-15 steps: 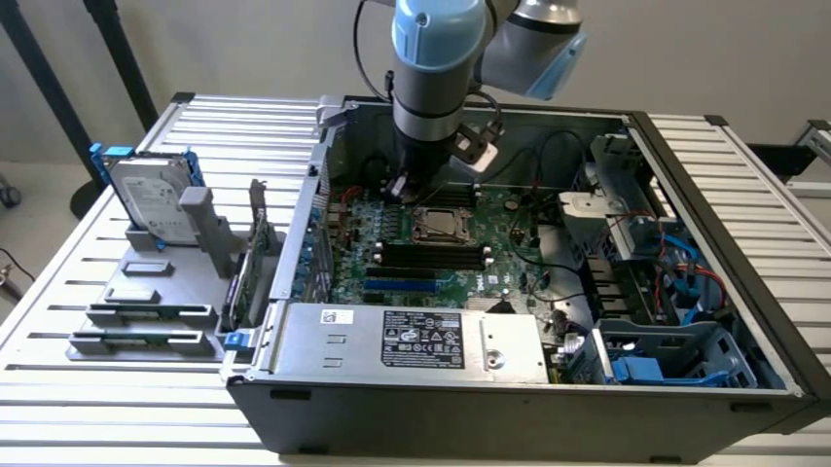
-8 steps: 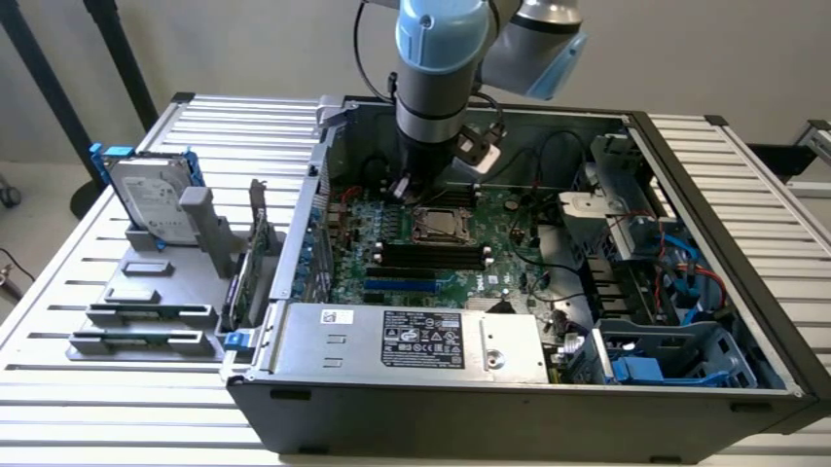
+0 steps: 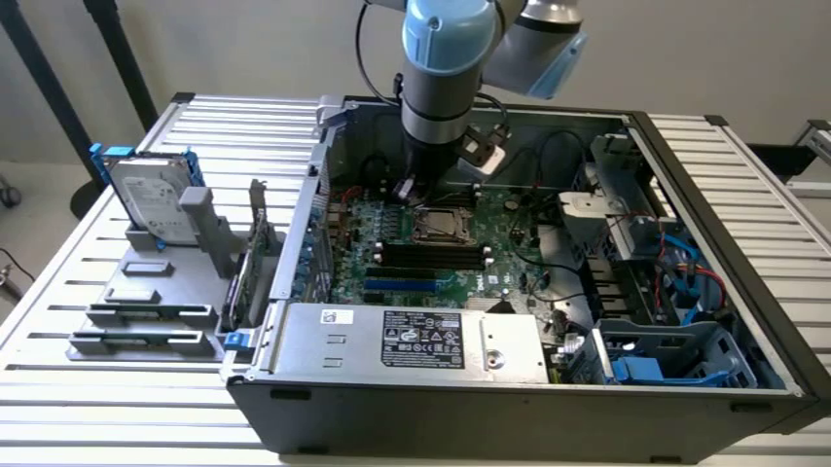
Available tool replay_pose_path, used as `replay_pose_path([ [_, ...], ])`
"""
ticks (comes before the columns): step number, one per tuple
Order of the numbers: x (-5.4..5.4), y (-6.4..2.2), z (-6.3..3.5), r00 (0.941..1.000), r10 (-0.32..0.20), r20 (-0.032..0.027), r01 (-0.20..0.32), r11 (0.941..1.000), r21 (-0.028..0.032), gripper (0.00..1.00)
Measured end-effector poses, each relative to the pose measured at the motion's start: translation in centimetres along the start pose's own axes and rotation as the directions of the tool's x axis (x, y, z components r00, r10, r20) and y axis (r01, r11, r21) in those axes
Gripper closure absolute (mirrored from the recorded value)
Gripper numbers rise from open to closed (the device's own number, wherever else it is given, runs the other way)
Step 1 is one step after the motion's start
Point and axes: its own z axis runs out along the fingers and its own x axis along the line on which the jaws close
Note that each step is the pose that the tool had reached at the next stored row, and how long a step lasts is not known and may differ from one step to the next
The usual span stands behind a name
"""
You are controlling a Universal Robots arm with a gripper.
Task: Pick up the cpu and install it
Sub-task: 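Install the first cpu locking lever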
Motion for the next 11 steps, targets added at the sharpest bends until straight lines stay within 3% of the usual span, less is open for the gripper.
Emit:
replay_pose_path([
  [11, 0.25, -0.16, 0.32, 1.0, 0.001, 0.0073, -0.001, 1.0, -0.0035, 0.89],
])
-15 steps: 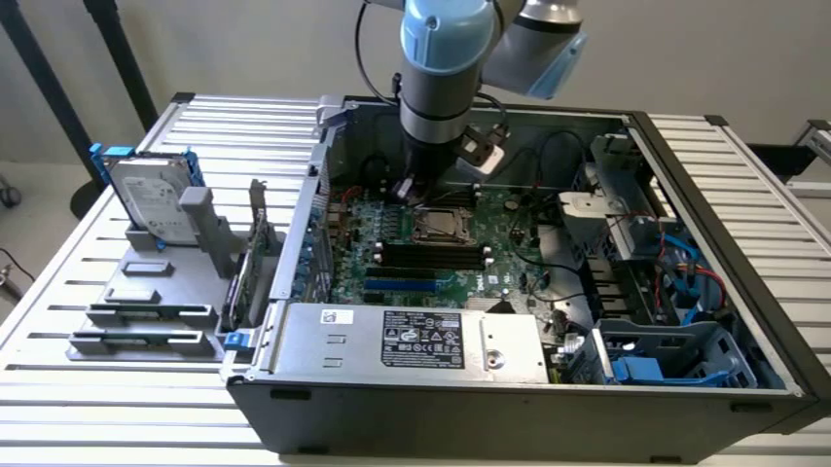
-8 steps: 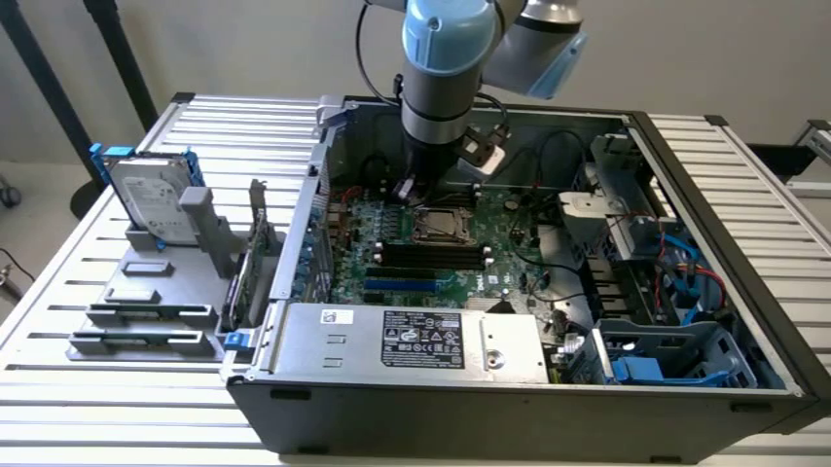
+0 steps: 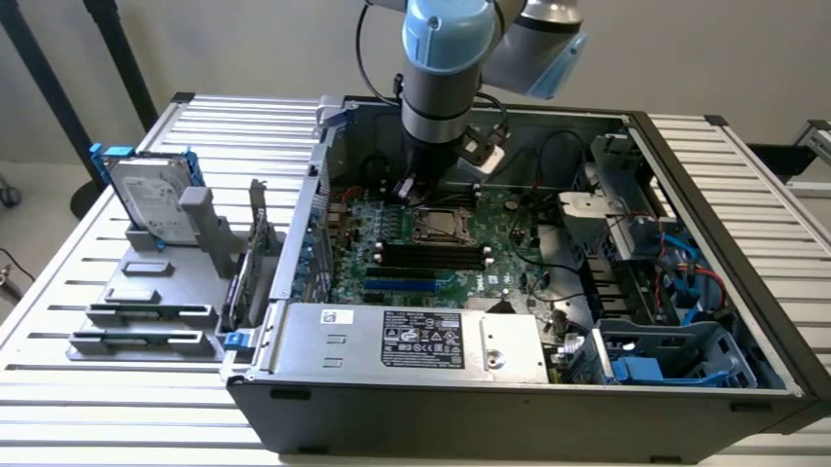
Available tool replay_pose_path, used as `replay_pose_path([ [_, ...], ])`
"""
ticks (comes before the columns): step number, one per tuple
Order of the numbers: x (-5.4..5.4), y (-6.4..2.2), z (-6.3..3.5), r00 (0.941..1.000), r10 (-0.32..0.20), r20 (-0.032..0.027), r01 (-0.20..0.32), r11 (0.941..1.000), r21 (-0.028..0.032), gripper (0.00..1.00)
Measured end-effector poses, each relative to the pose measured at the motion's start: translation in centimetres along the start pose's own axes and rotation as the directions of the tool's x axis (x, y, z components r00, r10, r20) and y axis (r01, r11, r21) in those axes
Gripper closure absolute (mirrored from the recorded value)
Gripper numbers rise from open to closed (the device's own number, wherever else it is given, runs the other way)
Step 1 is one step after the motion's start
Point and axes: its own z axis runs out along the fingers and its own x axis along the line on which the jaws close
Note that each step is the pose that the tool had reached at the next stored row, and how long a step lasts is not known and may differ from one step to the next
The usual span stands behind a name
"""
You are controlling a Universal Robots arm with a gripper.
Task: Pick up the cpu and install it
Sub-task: 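Install the first cpu locking lever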
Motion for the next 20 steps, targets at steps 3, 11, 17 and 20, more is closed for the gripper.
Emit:
replay_pose_path([
  [3, 0.1, 0.13, 0.06, 1.0, 0.0, 0.0011, 0.0, 1.0, -0.0007, 0.89],
  [11, 0.4, 0.68, 0.24, 1.0, 0.0, 0.0036, 0.0, 1.0, -0.0024, 0.89],
  [17, 0.6, 1.02, 0.34, 1.0, 0.0, 0.0082, 0.0, 1.0, -0.0048, 0.89],
  [20, 0.7, 1.22, 0.39, 0.9999, 0.0, 0.0103, 0.0, 1.0, -0.0057, 0.89],
])
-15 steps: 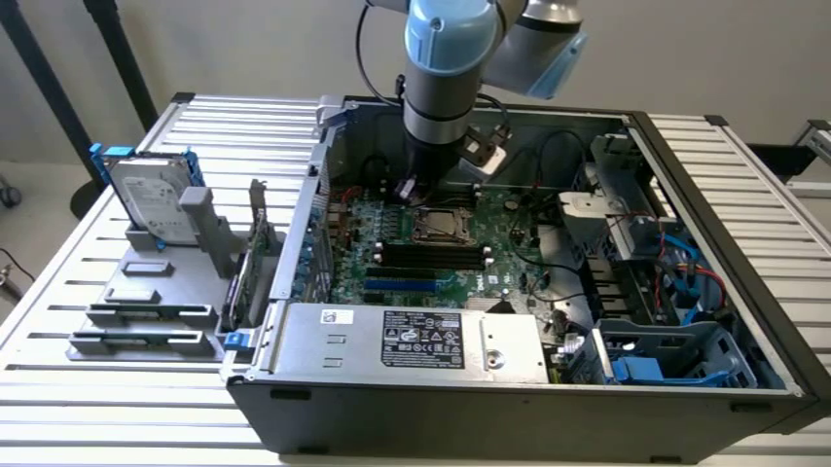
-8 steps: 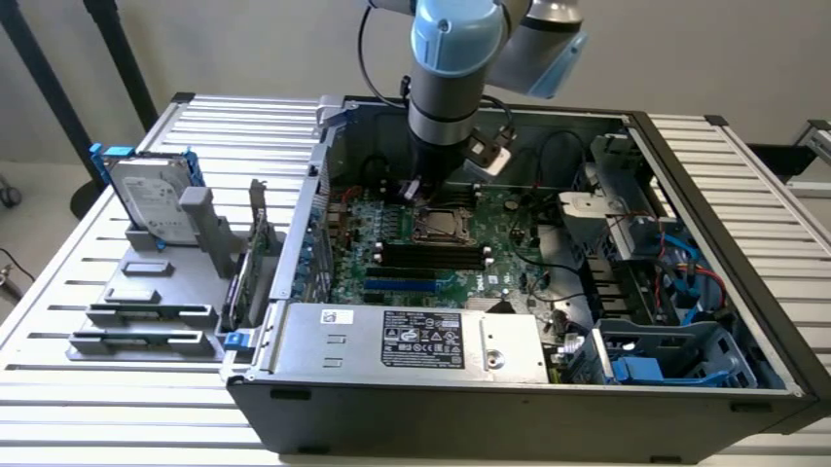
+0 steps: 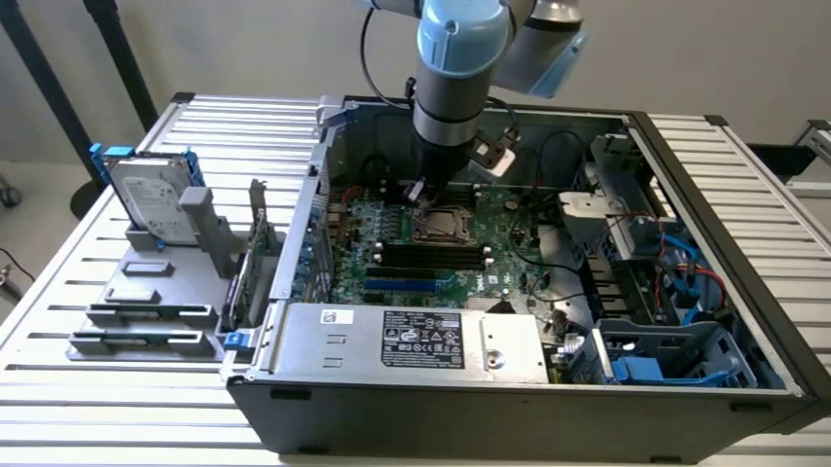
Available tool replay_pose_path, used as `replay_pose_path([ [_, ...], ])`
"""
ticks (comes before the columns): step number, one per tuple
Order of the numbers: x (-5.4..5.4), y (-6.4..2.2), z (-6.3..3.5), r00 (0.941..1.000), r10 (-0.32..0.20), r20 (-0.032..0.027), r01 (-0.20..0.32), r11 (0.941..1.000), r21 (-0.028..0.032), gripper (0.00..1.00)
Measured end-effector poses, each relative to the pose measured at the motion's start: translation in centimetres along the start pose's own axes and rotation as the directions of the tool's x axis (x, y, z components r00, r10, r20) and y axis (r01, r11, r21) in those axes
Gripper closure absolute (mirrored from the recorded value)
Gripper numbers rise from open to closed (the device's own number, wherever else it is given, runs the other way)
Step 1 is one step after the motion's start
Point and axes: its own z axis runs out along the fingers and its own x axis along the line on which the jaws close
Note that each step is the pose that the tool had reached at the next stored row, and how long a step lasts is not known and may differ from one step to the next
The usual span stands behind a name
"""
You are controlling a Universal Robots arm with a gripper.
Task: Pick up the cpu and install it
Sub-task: 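Install the first cpu locking lever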
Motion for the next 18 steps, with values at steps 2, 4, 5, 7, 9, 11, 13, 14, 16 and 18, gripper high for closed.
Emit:
replay_pose_path([
  [2, 0.09, 0.15, 0.02, 1.0, 0.0, 0.0011, 0.0, 1.0, -0.0004, 0.89],
  [4, 0.18, 0.29, 0.04, 1.0, 0.0, 0.0027, 0.0, 1.0, -0.0009, 0.89],
  [5, 0.22, 0.35, 0.05, 1.0, 0.0, 0.0037, 0.0, 1.0, -0.0011, 0.89],
  [7, 0.29, 0.43, 0.06, 1.0, 0.001, 0.0061, -0.001, 1.0, -0.0002, 0.89],
  [9, 0.29, 0.44, 0.06, 1.0, 0.002, 0.0085, -0.002, 1.0, 0.0006, 0.89],
  [11, 0.3, 0.44, 0.04, 1.0, 0.002, 0.0097, -0.002, 1.0, 0.0019, 0.89],
  [13, 0.31, 0.43, 0.0, 0.9999, 0.003, 0.0107, -0.003, 1.0, 0.0033, 0.89],
  [14, 0.31, 0.41, -0.05, 0.9999, 0.003, 0.0115, -0.003, 1.0, 0.0042, 0.89],
  [16, 0.3, 0.33, -0.16, 0.9999, 0.003, 0.0123, -0.004, 1.0, 0.0056, 0.89],
  [18, 0.26, 0.2, -0.31, 0.9999, 0.004, 0.0129, -0.004, 1.0, 0.0065, 0.89],
])
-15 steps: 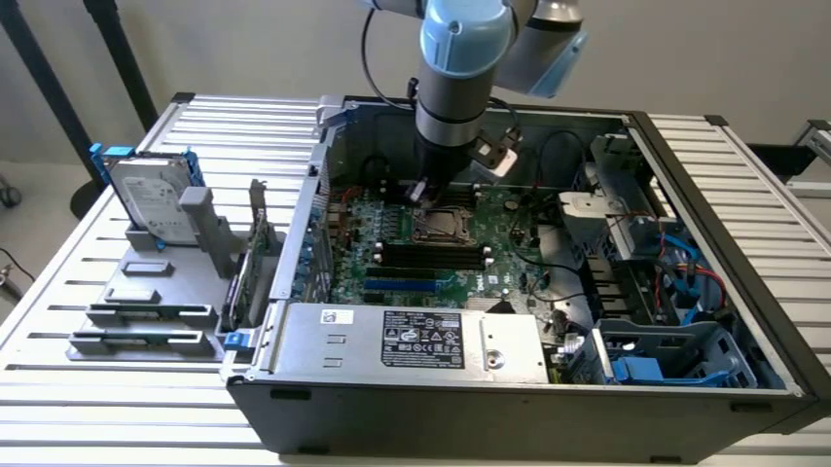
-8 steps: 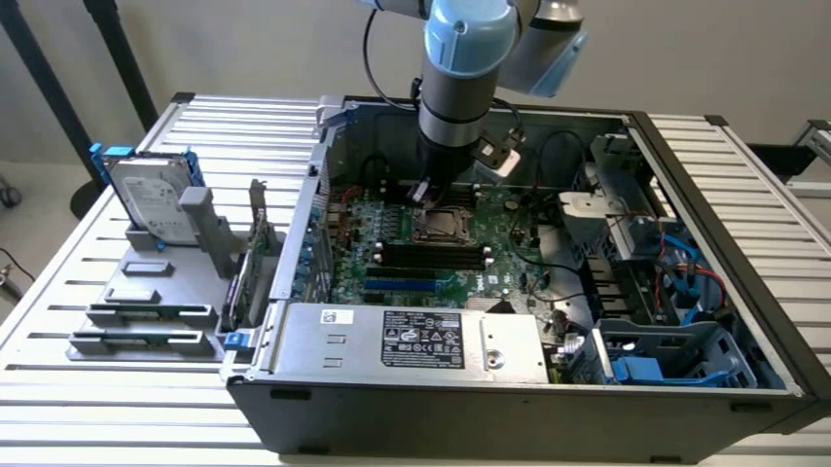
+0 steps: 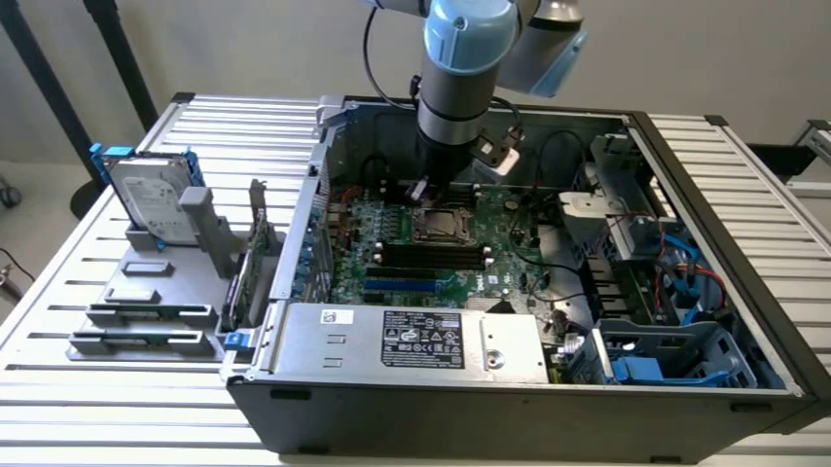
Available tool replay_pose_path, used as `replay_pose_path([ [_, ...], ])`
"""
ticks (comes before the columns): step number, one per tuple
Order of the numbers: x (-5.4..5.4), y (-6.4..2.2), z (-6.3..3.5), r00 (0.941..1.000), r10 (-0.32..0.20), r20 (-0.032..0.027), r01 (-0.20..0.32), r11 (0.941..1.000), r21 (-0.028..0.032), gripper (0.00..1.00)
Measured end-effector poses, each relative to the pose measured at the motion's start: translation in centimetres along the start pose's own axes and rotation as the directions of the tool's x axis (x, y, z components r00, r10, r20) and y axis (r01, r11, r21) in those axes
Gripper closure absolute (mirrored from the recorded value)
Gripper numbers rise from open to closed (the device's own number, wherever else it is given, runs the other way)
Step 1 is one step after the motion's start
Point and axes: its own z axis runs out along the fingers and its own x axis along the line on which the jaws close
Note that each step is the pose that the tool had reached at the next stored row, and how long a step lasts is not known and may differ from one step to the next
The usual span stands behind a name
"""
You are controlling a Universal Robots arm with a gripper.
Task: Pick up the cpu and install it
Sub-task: 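Install the first cpu locking lever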
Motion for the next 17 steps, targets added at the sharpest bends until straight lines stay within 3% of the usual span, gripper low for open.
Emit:
replay_pose_path([
  [17, 0.22, -0.36, -0.03, 1.0, 0.0, 0.0008, 0.0, 1.0, 0.0002, 0.89],
])
